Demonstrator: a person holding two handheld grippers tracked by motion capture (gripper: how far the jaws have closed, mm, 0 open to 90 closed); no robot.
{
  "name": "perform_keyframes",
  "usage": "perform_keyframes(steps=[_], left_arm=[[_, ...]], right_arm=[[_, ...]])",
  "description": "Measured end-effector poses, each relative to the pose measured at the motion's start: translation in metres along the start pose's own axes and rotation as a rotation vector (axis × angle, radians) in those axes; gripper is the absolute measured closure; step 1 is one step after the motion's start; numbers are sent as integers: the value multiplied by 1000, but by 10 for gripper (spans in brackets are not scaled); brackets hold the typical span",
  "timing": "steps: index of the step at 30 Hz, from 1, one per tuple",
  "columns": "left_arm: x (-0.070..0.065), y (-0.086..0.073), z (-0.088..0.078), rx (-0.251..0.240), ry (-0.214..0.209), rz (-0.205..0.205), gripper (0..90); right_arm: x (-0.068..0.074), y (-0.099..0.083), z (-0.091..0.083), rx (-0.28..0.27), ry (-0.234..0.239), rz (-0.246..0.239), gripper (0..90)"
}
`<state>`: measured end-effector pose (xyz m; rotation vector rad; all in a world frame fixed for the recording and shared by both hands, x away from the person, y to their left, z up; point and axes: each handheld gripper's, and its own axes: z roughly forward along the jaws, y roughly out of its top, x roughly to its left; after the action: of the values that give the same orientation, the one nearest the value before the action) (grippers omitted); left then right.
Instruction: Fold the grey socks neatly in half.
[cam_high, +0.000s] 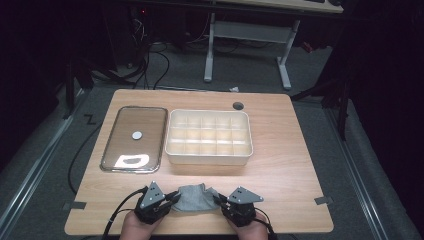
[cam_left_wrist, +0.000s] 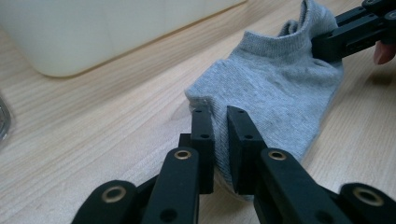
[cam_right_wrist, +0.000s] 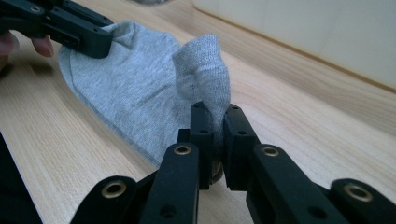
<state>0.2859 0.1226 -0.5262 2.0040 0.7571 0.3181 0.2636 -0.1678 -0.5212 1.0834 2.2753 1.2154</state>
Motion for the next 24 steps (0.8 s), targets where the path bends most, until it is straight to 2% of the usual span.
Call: perform_keyframes(steps=[4, 19, 24], left_arm=[[-3, 2, -2, -31, 9, 8, 820], [-7, 3, -2, -31, 1, 14, 817], [-11, 3, 0, -23, -14, 20, 816]], right_arm=[[-1, 1, -4, -25, -9, 5, 851], [2, 5, -10, -45, -33, -1, 850], [4, 7, -10, -44, -37, -7, 849]])
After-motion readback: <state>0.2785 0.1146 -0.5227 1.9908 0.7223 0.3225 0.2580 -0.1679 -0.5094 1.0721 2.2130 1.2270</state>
